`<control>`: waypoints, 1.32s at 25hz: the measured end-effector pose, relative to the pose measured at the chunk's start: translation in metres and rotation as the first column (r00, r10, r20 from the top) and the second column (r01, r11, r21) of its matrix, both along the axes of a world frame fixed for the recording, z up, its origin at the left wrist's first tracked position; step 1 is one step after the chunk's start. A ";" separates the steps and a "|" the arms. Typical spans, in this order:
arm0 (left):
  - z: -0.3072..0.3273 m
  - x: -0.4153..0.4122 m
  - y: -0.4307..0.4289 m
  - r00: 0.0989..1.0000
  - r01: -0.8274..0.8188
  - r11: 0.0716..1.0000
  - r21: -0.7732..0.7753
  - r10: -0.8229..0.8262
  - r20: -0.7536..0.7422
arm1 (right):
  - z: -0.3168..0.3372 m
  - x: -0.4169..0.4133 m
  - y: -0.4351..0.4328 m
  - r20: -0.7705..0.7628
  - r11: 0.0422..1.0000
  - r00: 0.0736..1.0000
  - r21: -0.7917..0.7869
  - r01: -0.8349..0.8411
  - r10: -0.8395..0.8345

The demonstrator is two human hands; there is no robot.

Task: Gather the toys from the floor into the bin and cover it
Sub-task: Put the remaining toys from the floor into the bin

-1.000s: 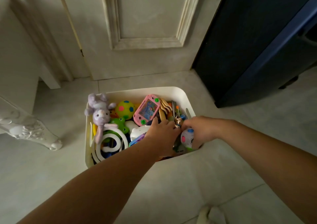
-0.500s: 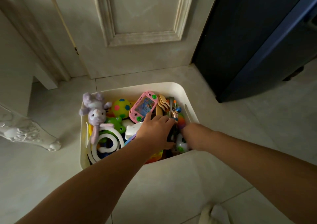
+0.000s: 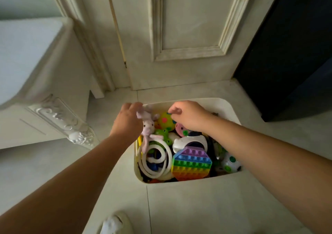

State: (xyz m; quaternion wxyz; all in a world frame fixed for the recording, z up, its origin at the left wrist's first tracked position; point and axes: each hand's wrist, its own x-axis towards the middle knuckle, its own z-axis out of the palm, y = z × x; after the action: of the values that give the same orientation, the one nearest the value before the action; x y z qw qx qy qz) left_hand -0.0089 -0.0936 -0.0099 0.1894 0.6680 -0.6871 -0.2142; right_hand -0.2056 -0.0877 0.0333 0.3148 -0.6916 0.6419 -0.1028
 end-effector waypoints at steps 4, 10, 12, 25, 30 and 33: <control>0.000 0.007 -0.005 0.981 -0.028 0.996 0.085 0.044 -0.191 | -0.036 0.059 -0.012 0.087 0.997 0.995 0.071 0.036 -0.043; 0.004 -0.002 -0.003 0.961 0.015 0.987 0.163 0.031 -0.276 | -0.052 0.075 -0.019 0.094 0.978 0.973 0.023 0.207 -0.209; 0.004 -0.007 -0.002 0.930 0.007 0.980 0.199 0.067 -0.362 | -0.051 0.066 -0.020 0.198 0.978 0.959 0.102 0.184 -0.202; 0.020 -0.034 0.009 0.875 -0.062 0.997 0.038 0.073 -0.478 | 0.018 -0.010 -0.002 0.324 0.945 0.896 0.219 0.242 -0.305; 0.017 -0.083 0.037 0.870 0.488 0.868 0.090 -0.475 -0.131 | 0.058 -0.089 0.016 -0.426 0.923 0.894 0.384 0.041 0.137; -0.006 -0.103 0.056 0.703 0.622 0.742 0.251 -0.670 0.237 | 0.028 -0.091 0.040 -0.592 0.806 0.705 0.591 0.048 0.392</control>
State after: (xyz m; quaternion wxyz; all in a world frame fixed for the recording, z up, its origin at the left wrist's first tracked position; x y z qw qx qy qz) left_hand -0.1116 -0.0377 -0.0160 -0.0606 0.4212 -0.8802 -0.2102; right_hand -0.2970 -0.0473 0.0612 0.2515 -0.6130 0.6406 0.3880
